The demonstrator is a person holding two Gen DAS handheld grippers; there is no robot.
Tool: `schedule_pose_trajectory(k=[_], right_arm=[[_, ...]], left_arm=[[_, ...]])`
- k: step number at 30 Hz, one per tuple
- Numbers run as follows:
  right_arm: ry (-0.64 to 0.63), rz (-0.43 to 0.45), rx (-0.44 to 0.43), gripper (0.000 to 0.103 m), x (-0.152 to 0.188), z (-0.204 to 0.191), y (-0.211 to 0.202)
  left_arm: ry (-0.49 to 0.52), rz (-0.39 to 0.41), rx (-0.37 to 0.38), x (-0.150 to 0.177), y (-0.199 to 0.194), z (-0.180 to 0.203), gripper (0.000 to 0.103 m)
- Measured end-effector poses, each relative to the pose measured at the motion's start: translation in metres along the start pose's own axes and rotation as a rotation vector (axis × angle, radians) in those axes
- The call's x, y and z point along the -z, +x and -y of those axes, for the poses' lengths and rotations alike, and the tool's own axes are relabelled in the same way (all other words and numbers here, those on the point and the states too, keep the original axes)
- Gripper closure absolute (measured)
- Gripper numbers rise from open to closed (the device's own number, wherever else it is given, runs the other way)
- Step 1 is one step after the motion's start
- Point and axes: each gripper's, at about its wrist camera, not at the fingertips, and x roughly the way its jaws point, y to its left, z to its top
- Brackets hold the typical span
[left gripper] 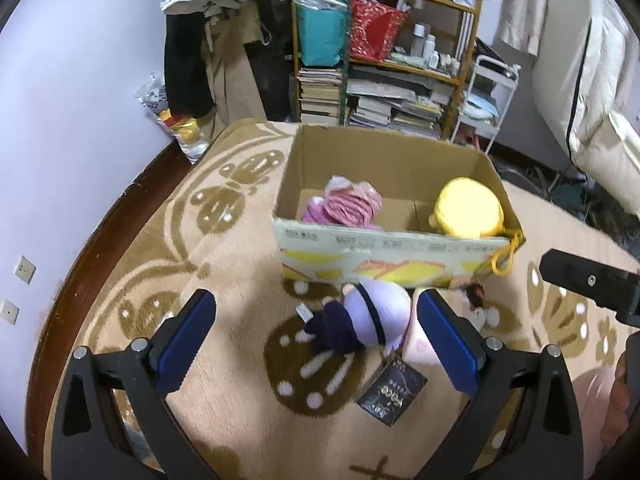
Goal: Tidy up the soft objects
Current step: 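Lower the right tool onto the pink pig-faced plush beside the box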
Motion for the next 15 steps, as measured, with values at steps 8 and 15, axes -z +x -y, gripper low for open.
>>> schedule_pose_trajectory(k=[8, 15], right_arm=[[-0.052, -0.049, 0.021, 0.0, 0.014, -0.006, 0.014], [-0.04, -0.133, 0.011, 0.0, 0.02, 0.004, 0.039]], left_arm=[[-0.002, -0.054, 0.013, 0.019, 0.014, 0.004, 0.003], [-0.03, -0.12, 0.027, 0.034, 0.042, -0.001, 0.003]])
